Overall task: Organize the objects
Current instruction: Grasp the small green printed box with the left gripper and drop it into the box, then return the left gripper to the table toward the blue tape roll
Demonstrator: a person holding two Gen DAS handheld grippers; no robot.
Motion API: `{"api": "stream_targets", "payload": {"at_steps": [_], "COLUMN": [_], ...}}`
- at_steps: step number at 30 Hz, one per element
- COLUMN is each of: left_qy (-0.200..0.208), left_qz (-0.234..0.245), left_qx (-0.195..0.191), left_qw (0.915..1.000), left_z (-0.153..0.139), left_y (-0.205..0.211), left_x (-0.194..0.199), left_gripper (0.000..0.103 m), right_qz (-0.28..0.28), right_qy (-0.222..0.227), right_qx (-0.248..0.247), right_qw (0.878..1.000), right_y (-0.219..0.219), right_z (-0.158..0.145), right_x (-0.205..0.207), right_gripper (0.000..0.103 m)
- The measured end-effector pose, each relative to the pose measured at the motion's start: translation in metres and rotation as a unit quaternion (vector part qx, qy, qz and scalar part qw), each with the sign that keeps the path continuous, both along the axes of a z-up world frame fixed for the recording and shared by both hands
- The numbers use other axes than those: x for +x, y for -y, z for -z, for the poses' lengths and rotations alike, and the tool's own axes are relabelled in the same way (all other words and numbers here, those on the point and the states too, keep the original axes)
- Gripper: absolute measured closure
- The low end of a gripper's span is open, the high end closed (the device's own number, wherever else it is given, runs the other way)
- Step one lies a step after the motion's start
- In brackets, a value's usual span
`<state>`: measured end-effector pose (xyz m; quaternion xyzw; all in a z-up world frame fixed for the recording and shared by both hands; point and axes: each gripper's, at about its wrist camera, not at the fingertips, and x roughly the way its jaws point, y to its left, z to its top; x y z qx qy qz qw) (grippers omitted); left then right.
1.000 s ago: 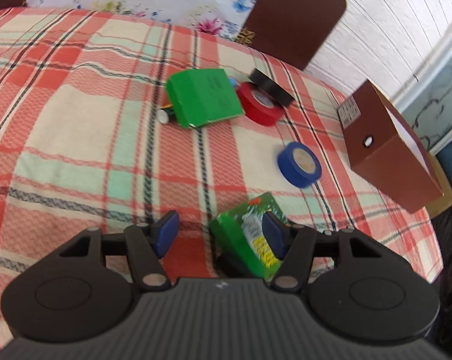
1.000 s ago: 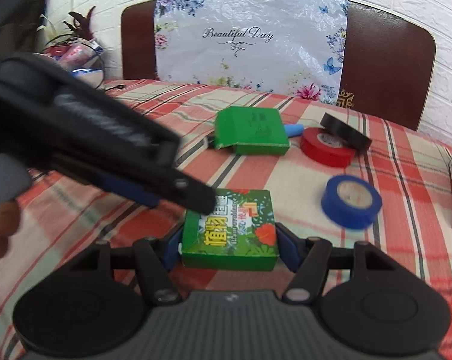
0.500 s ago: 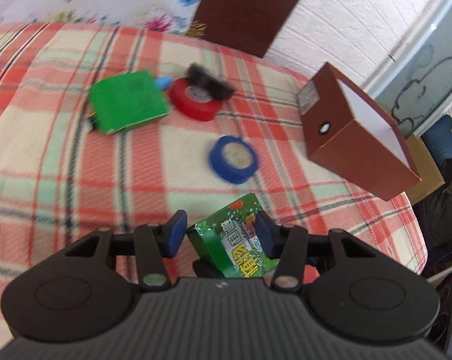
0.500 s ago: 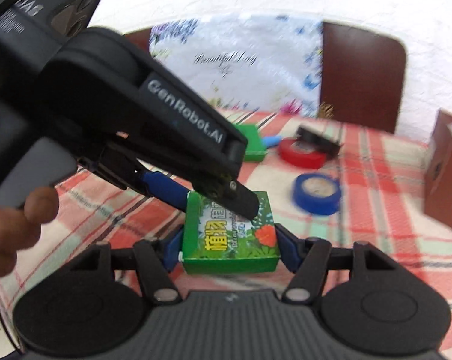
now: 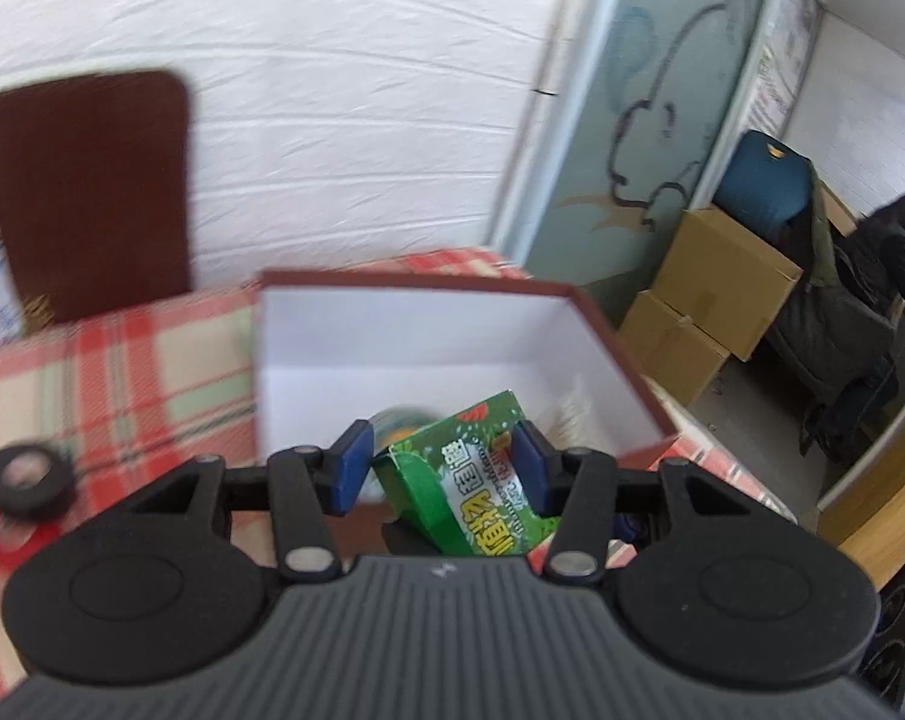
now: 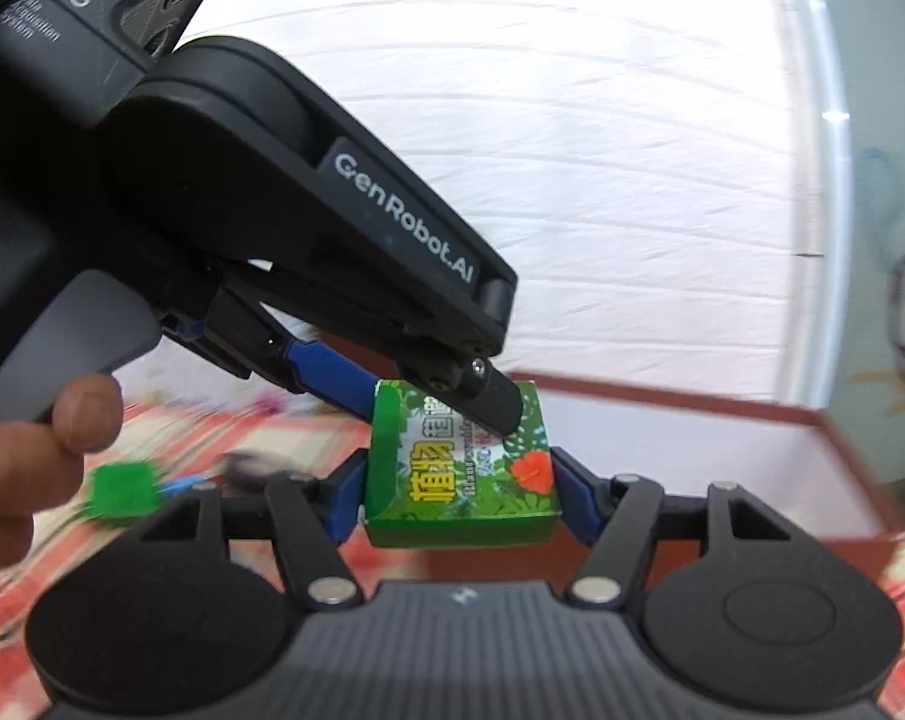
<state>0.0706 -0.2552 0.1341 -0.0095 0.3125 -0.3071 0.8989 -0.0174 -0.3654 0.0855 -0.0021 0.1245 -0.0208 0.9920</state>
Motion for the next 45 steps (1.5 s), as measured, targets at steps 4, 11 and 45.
{"api": "stream_targets", "payload": {"at_steps": [4,11,45], "left_qy": [0.023,0.018,-0.021], "left_qz": [0.025,-0.016,-0.128], "left_qx": [0.019,0.080,0.160], "left_qw": [0.9993,0.9965,0.9785], "left_z": [0.004,0.035,0.099], "left_y": [0.056,0.094,-0.066], "left_x": [0.018,0.049,-0.059], "left_gripper": [0.049,0.048,0.045], "right_qz": [0.046,0.090,0.058], "right_qy": [-0.001,-0.044,-0.153], "right_qx": [0.018,0.016,0.089], "right_qw": [0.999,0.995,0.982], "right_y": [0.055,0.101,0.006], "right_z": [-0.002,0.026,0.083], "right_x": [0.019,0.068,-0.028], "right_gripper": [0.040,0.037,0.030]}}
